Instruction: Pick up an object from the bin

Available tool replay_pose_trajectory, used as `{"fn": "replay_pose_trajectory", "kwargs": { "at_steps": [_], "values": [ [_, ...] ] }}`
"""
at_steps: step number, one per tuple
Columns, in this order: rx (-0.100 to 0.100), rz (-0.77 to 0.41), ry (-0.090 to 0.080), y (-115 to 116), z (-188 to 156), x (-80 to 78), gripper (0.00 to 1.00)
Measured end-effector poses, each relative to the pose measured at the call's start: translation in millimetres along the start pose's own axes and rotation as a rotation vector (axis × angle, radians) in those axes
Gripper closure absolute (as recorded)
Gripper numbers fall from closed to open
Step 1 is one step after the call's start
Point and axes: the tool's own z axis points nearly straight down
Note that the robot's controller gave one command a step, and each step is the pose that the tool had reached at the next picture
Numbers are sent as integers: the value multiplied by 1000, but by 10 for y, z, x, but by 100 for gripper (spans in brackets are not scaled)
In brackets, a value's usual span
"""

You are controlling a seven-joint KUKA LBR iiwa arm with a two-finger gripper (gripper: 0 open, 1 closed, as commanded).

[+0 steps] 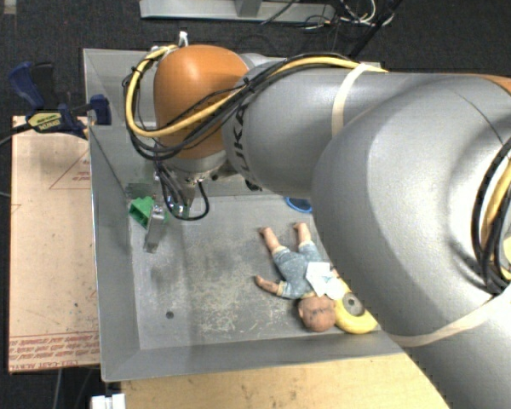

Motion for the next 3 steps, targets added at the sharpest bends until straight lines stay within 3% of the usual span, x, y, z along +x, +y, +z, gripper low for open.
{"fn": "replay_pose_trajectory", "kwargs": {
  "at_steps": [1, 2, 3],
  "values": [
    [-4, 173, -5, 62, 102, 44, 0],
    [-1, 202, -6, 24, 482, 138, 0],
    [6, 233, -12, 51, 433, -65, 100]
  ]
}}
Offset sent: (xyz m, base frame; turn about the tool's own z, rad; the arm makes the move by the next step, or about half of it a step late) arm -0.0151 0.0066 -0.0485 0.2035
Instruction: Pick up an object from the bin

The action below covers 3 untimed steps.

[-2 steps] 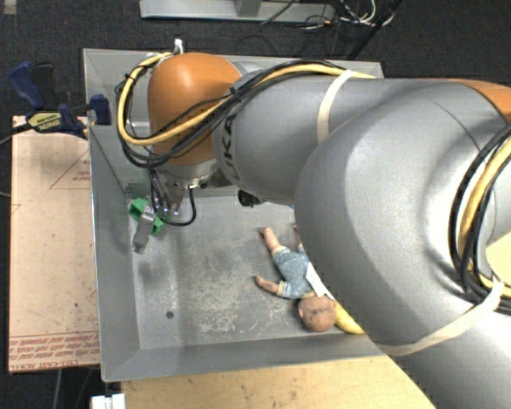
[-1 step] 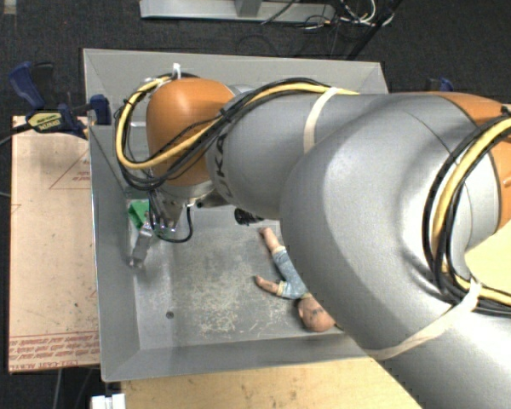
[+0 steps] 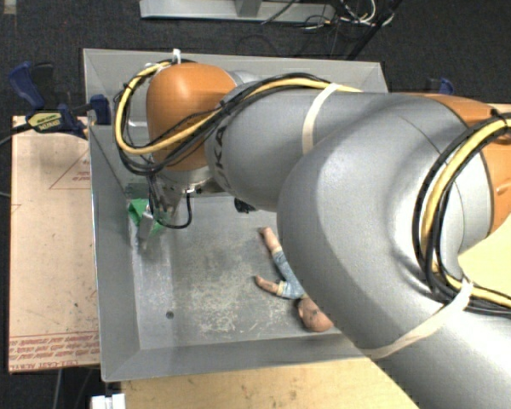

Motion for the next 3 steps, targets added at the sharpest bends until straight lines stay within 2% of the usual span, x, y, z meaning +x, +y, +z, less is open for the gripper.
{"fn": "replay_pose_trajectory", "kwargs": {
  "at_steps": [3],
  "values": [
    [0, 2, -2, -7, -77, -8, 100]
  ]
}}
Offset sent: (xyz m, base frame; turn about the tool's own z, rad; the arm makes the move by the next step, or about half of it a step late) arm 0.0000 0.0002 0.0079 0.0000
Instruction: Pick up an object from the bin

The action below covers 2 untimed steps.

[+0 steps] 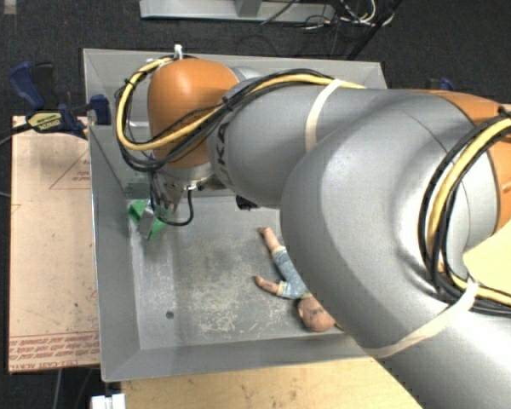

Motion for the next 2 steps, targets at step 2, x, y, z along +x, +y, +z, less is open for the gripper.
{"fn": "replay_pose_trajectory", "kwargs": {
  "at_steps": [2],
  "values": [
    [-1, 0, -1, -6, -166, -6, 100]
  ]
}}
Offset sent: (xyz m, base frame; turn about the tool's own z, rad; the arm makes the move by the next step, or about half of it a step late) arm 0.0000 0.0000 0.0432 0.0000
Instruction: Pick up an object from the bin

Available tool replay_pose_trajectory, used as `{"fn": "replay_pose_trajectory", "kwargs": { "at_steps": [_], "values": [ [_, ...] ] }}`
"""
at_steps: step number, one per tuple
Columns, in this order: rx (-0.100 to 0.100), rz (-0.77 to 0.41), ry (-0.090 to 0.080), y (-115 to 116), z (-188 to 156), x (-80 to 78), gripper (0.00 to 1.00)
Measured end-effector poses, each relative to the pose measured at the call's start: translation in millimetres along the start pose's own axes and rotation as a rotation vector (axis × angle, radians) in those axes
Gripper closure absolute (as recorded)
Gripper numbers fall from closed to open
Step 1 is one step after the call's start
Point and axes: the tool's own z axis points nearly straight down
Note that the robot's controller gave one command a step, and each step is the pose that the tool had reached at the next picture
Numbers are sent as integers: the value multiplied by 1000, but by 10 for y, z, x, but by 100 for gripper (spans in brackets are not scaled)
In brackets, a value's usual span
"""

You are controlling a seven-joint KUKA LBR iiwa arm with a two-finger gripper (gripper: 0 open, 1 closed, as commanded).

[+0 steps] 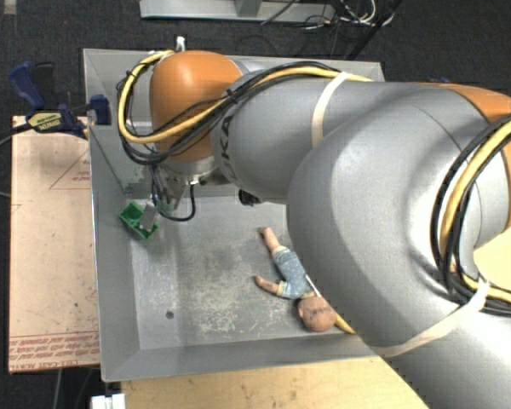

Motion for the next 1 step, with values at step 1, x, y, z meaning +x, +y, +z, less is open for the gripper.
{"fn": "replay_pose_trajectory", "kwargs": {
  "at_steps": [1],
  "values": [
    [2, -1, 5, 0, -134, 17, 100]
  ]
}}
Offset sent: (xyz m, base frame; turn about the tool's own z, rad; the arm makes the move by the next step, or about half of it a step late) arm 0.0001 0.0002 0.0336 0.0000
